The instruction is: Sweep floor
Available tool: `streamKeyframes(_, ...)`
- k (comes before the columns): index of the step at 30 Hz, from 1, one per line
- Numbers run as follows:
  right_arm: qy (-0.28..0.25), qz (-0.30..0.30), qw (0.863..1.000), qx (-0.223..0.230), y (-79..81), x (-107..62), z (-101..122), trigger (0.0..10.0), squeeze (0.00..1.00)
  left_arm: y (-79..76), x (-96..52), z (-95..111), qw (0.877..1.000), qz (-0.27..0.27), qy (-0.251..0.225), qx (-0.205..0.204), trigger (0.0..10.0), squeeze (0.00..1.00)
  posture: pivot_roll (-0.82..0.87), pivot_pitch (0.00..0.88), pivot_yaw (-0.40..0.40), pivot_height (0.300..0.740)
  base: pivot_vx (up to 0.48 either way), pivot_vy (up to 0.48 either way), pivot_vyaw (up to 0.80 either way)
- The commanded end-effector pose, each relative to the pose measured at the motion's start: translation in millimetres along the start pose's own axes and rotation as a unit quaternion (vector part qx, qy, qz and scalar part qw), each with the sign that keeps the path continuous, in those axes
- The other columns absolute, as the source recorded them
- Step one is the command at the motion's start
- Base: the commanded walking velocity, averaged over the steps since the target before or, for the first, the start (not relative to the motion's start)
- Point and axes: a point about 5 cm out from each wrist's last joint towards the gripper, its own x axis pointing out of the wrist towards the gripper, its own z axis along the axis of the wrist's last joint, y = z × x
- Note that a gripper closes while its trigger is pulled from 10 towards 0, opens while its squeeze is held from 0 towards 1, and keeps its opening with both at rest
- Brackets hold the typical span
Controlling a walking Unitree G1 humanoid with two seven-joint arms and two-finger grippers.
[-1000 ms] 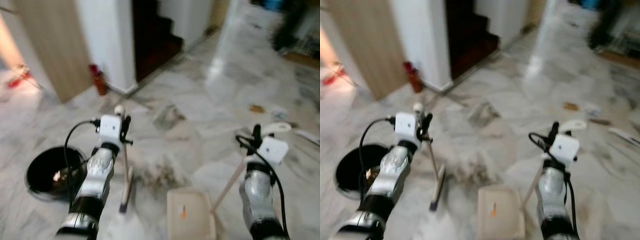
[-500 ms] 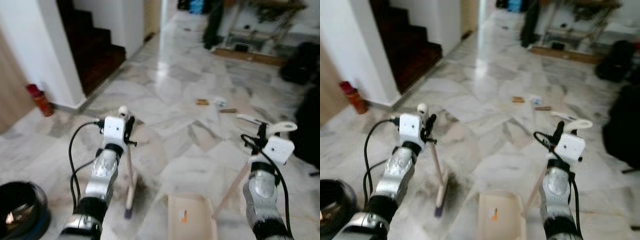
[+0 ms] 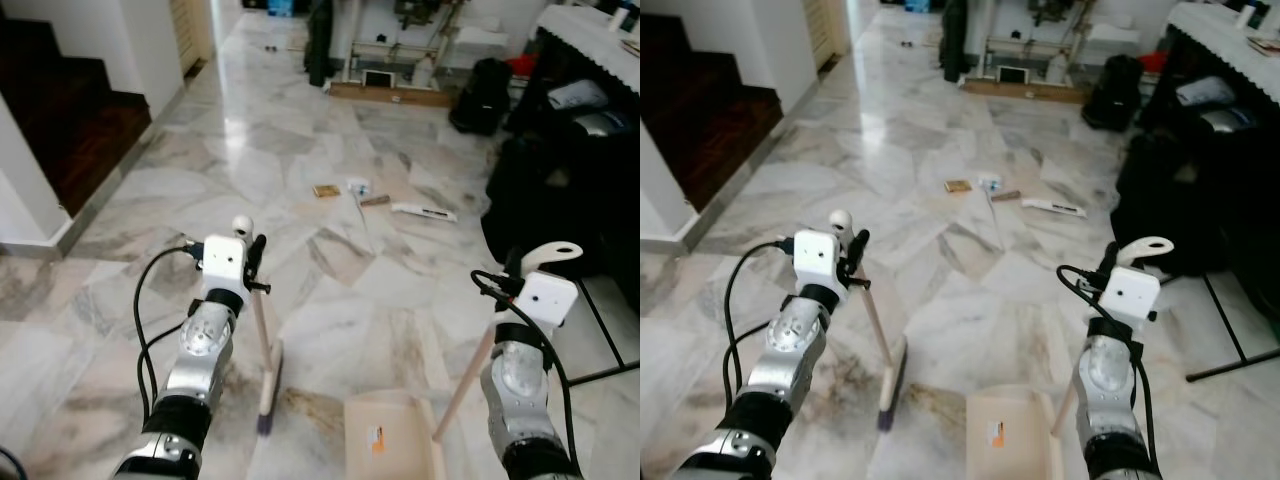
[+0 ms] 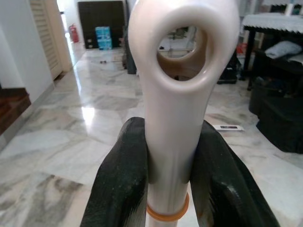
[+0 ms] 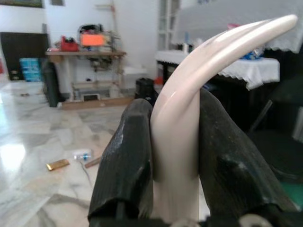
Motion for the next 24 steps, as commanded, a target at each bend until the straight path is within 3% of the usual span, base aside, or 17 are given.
streamKeyframes(1, -0.029, 0.008, 1.0, 0.01, 5.1, 6.3, 12.2, 10.0, 0.0, 3.3, 5.0, 10.1, 1.0, 0.004, -0.022, 0.004, 10.0, 0.0, 0.08, 0.0, -0.016, 0.74, 0.0, 0.0, 0.0)
streamKeyframes(5, -0.027, 0.012, 0.999, 0.012, 6.4, 4.7, 11.4, 10.0, 0.0, 2.3, 6.0, 10.0, 1.0, 0.003, -0.02, 0.004, 10.0, 0.0, 0.08, 0.0, -0.013, 0.74, 0.154, 0.0, 0.0)
streamKeyframes(24, -0.018, 0.025, 0.999, 0.018, 11.9, -1.7, 8.0, 10.0, 0.0, 3.2, 3.6, 8.2, 1.0, 0.0, -0.016, 0.007, 10.0, 0.0, 0.08, 0.0, -0.007, 0.74, 0.383, 0.0, 0.0)
